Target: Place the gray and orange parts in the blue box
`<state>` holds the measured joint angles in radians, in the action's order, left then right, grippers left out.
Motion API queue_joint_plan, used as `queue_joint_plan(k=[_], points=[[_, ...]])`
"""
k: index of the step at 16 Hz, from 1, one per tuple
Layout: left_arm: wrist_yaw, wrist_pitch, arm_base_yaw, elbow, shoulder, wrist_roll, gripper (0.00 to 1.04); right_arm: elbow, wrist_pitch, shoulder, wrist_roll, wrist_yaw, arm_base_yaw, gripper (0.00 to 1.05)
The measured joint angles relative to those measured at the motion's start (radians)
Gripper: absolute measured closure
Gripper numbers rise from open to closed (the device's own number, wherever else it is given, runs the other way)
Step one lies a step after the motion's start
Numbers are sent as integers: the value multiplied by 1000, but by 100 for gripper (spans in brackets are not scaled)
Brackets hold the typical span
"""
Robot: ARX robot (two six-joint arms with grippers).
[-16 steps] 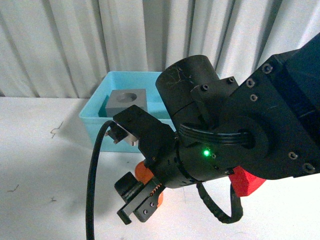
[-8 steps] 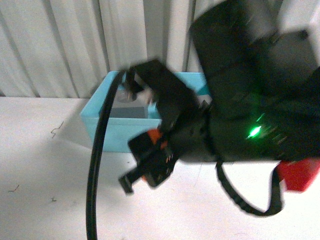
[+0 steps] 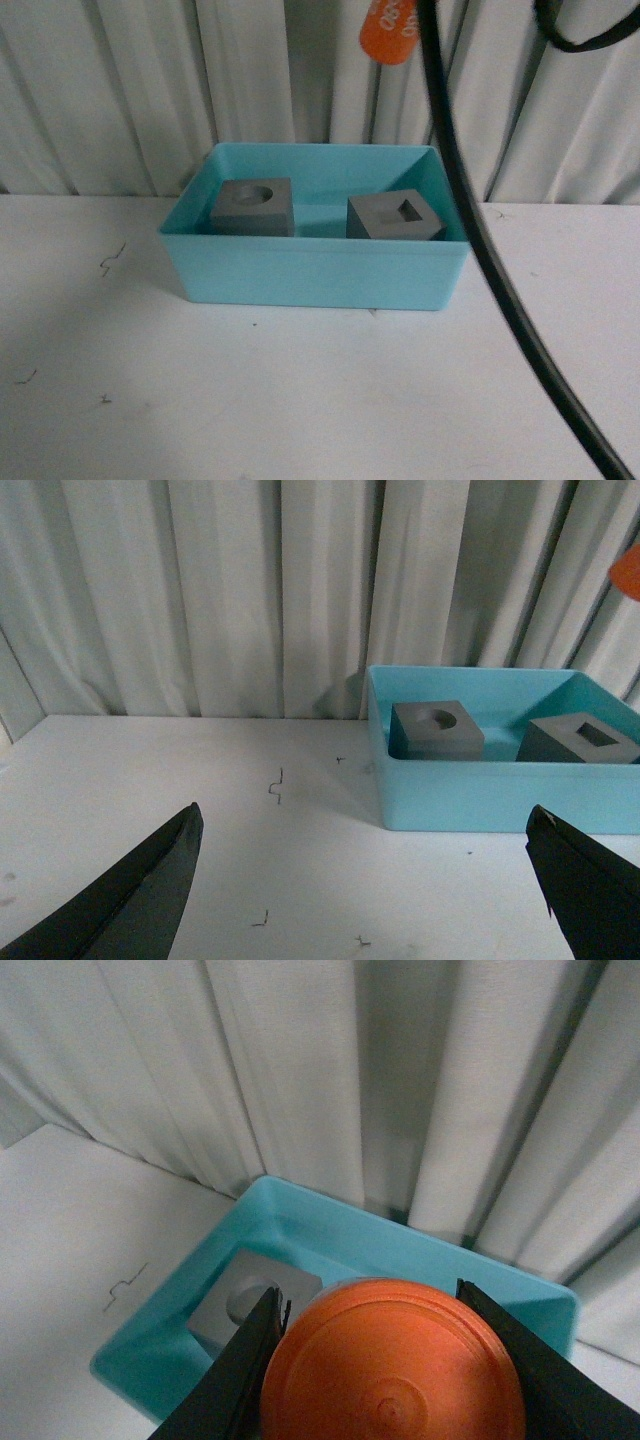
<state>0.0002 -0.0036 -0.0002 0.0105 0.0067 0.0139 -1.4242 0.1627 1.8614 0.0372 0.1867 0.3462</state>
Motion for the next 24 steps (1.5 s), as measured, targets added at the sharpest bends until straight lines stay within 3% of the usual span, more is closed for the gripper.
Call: queue_joint_plan(k=[3, 6, 21, 24], points=[[0, 0, 0, 0, 0, 0, 7, -237, -107, 207, -66, -95, 68, 57], [0, 0, 0, 0, 0, 0, 7, -294, -162, 349, -137, -184, 87, 57], [0, 0, 0, 0, 0, 0, 7, -555, -334, 632, -224, -251, 126, 57], [0, 0, 0, 0, 0, 0, 7, -552, -291, 640, -224, -236, 132, 23]])
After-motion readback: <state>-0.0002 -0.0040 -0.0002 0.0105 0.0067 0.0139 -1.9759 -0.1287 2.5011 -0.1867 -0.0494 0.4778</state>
